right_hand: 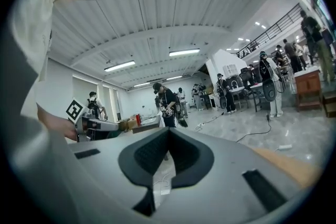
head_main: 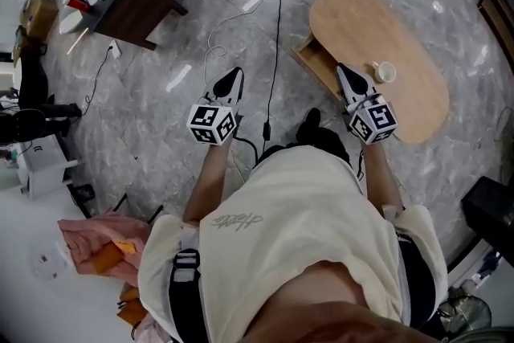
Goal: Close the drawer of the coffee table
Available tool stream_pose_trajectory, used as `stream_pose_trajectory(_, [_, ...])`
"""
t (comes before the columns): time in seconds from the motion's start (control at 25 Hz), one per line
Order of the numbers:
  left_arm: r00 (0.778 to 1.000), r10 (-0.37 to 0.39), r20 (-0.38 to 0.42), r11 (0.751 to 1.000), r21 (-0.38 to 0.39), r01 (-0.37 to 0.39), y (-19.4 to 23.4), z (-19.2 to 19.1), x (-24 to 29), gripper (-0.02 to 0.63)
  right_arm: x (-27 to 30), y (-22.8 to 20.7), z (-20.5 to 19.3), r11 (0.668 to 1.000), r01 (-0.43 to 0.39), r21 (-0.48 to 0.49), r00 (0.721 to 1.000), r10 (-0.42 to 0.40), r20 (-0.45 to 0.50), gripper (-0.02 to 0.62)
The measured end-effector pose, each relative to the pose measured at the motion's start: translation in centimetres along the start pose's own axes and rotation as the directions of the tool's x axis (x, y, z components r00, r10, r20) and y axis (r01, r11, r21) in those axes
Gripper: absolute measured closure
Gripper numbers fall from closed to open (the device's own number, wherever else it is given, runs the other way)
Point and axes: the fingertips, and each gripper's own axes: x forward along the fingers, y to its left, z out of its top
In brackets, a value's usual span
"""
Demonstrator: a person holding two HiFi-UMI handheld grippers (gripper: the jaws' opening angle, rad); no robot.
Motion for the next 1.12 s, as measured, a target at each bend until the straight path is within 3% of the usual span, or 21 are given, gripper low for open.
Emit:
stream_pose_trajectory(0.28, [1.000,-0.023,-0.010,1.000,-0.006,0.023,-0.7,3.8,9.0,0.603,2.9,-8.4,0.0,0.998,0.022,0.061,0.999,-0.021,-0.028,0.601])
stream_pose_trajectory(0.6, [0.998,-0.049,-0.037,0.999,0.012,0.049,-1.6,5.5,17.4,0.603,6.3,-16.4,-0.1,0.996,0.030,0.080,0.999,-0.026,-0.044,0.601])
stream_pose_trajectory(0.88, [0.994,-0.105,-0.028,0.994,0.023,0.106,-0.1,8.2,21.9,0.603,9.6,-17.6,0.7,0.995,0.051,0.084,0.997,-0.046,-0.057,0.601])
stream_pose_trajectory(1.12, [0.978,-0.207,-0.014,0.978,0.022,0.207,3.8,8.7,24.1,0.603,13.0,-16.7,1.3,0.990,0.138,0.035,0.990,-0.137,-0.045,0.601])
